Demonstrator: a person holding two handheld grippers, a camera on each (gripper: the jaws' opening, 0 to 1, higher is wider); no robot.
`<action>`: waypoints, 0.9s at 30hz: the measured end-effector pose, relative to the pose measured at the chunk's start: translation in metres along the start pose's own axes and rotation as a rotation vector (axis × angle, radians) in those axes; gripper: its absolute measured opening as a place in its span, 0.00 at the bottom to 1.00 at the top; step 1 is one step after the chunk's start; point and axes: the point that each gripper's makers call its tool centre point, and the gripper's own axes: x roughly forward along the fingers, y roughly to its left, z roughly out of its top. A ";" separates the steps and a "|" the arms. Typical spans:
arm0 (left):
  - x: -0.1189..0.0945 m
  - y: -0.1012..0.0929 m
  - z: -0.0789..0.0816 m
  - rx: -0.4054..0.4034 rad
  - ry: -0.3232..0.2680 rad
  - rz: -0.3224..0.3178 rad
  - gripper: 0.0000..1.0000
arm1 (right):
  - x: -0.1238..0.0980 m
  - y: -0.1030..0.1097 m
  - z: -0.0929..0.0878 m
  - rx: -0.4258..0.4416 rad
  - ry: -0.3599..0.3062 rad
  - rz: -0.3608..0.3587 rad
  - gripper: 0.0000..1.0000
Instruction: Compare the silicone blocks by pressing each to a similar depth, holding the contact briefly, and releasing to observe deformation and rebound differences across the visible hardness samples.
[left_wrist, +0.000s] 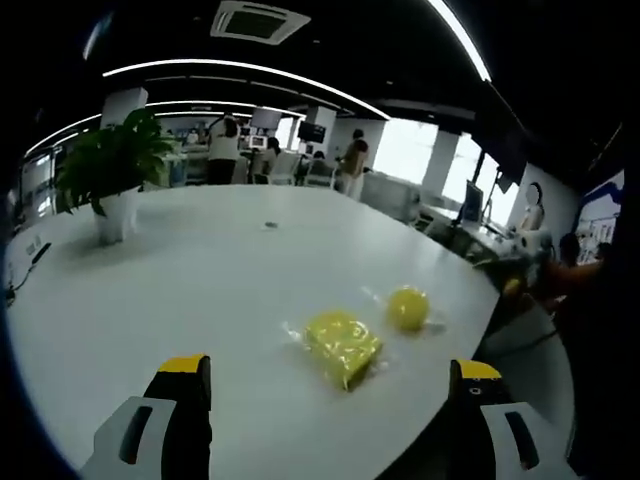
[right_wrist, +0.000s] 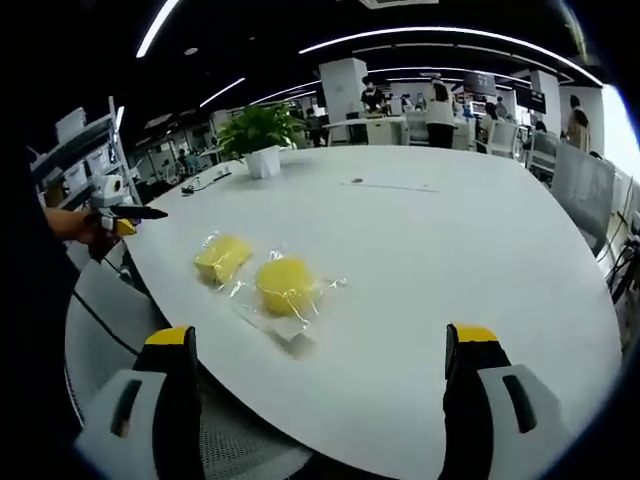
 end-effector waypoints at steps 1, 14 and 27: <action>0.000 -0.002 0.003 0.000 -0.005 0.002 1.00 | 0.000 0.000 0.001 -0.001 -0.003 0.000 0.97; -0.002 -0.001 -0.002 -0.016 0.032 0.017 1.00 | 0.006 0.007 -0.010 -0.040 0.025 0.009 0.97; -0.001 0.001 -0.001 -0.016 0.040 0.011 1.00 | 0.008 0.003 -0.006 -0.010 0.001 0.000 0.97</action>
